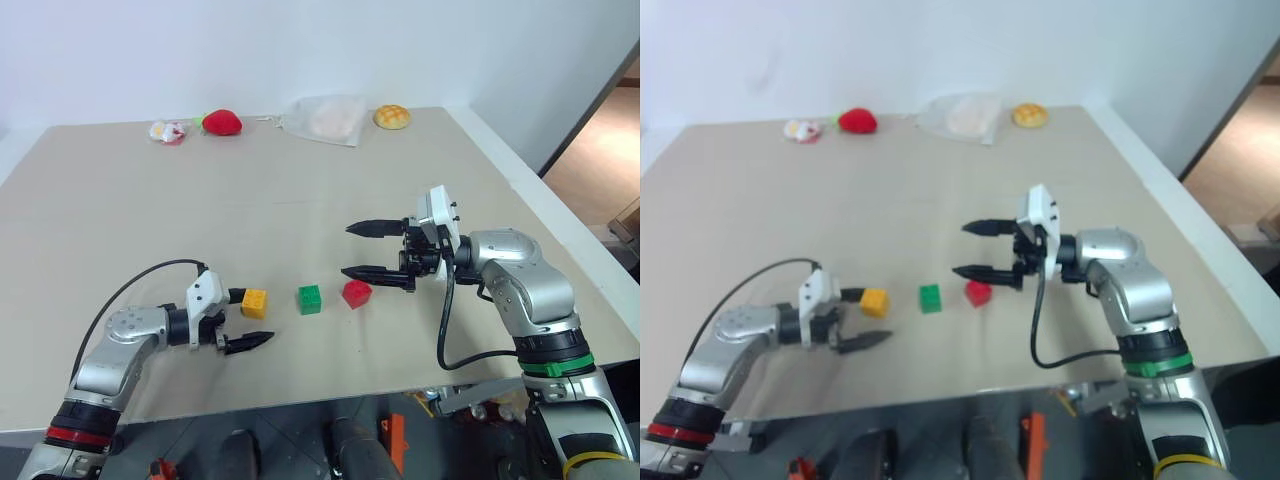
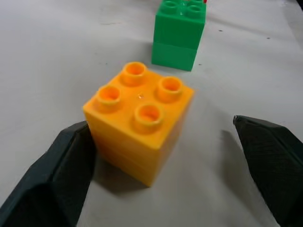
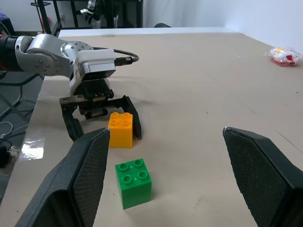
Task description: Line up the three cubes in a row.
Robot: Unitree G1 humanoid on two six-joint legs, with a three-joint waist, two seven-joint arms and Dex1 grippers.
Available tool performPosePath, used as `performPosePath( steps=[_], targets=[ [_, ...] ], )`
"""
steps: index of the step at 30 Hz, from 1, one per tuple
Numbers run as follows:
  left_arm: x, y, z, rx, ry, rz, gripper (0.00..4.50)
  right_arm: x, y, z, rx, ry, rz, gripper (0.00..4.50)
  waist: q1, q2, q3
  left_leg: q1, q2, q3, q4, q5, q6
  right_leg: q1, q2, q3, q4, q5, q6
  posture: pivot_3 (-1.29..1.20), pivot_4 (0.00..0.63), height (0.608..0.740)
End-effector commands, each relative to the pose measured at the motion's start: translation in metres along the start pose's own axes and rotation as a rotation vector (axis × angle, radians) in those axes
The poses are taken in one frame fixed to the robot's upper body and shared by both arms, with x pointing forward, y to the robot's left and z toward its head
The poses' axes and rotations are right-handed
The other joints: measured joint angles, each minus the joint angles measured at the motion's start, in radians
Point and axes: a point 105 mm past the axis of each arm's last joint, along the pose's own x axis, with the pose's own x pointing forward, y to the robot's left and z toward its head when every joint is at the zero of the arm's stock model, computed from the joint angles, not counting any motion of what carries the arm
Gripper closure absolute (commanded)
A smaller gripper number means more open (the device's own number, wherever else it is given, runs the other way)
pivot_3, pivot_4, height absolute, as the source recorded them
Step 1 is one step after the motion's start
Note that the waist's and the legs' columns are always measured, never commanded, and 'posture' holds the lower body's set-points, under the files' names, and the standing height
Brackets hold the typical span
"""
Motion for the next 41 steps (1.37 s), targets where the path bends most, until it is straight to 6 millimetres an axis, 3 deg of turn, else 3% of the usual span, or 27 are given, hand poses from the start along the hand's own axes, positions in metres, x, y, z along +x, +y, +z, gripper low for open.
performPosePath(
  steps=[1, 7, 12, 18, 26, 31, 35, 41],
  targets=[
    [-0.014, 0.009, -0.015, 0.000, 0.071, 0.059, 0.02, -0.001, -0.002, 0.018, -0.054, -0.036, 0.009, 0.53, -0.003, 0.000, 0.000, 0.001, 0.000, 0.000, 0.001, 0.000, 0.000, 0.000, 0.000, 0.001, 0.000, 0.000, 0.000, 0.00, 0.150, 0.740],
    [-0.056, 0.021, -0.037, 0.006, 0.184, 0.163, 0.02, -0.005, -0.004, 0.021, -0.057, -0.038, 0.008, 0.53, -0.025, 0.000, 0.000, 0.006, -0.001, -0.002, 0.000, 0.000, 0.000, -0.001, 0.004, 0.005, 0.000, 0.002, -0.003, 0.00, 0.150, 0.740],
    [-0.089, 0.035, -0.044, 0.006, 0.226, 0.273, 0.02, -0.006, -0.004, 0.023, -0.056, -0.047, 0.012, 0.53, -0.034, 0.000, 0.000, 0.015, -0.001, -0.005, -0.009, -0.001, 0.001, -0.001, 0.008, 0.006, 0.000, 0.004, -0.007, 0.00, 0.150, 0.740],
    [-0.110, 0.041, -0.045, -0.009, 0.235, 0.335, 0.02, -0.002, -0.004, 0.023, -0.058, -0.051, 0.027, 0.53, -0.038, 0.000, 0.000, 0.017, -0.001, -0.011, -0.012, -0.001, 0.000, -0.003, 0.012, 0.006, 0.000, 0.005, -0.008, 0.00, 0.150, 0.740],
    [-0.139, 0.040, -0.005, -0.186, 0.092, 0.441, 0.02, -0.023, -0.019, 0.014, -0.043, -0.001, -0.058, 0.53, -0.065, -0.001, 0.001, 0.016, -0.001, -0.013, -0.016, -0.001, 0.000, -0.006, 0.013, 0.006, 0.000, 0.005, -0.010, 0.00, 0.150, 0.740],
    [-0.168, 0.060, 0.011, -0.284, -0.034, 0.660, 0.02, -0.047, -0.035, 0.001, 0.010, 0.018, -0.190, 0.53, -0.056, -0.003, 0.002, 0.012, -0.003, -0.014, -0.016, -0.005, -0.006, -0.006, 0.011, 0.006, -0.002, 0.003, -0.010, 0.00, 0.150, 0.740],
    [-0.171, 0.060, 0.018, -0.311, -0.101, 0.706, 0.02, -0.056, -0.037, -0.016, 0.072, 0.032, -0.249, 0.53, -0.051, -0.003, 0.002, 0.011, -0.003, -0.014, -0.016, -0.009, -0.013, -0.005, 0.011, 0.007, -0.003, -0.003, -0.008, 0.00, 0.150, 0.740],
    [-0.158, 0.046, 0.016, -0.350, -0.154, 0.687, 0.02, -0.063, -0.034, -0.040, 0.135, 0.071, -0.334, 0.53, -0.049, -0.004, 0.001, 0.009, -0.003, -0.014, -0.016, -0.016, -0.016, -0.005, 0.011, 0.007, -0.003, -0.007, -0.003, 0.00, 0.150, 0.740]
  ],
)
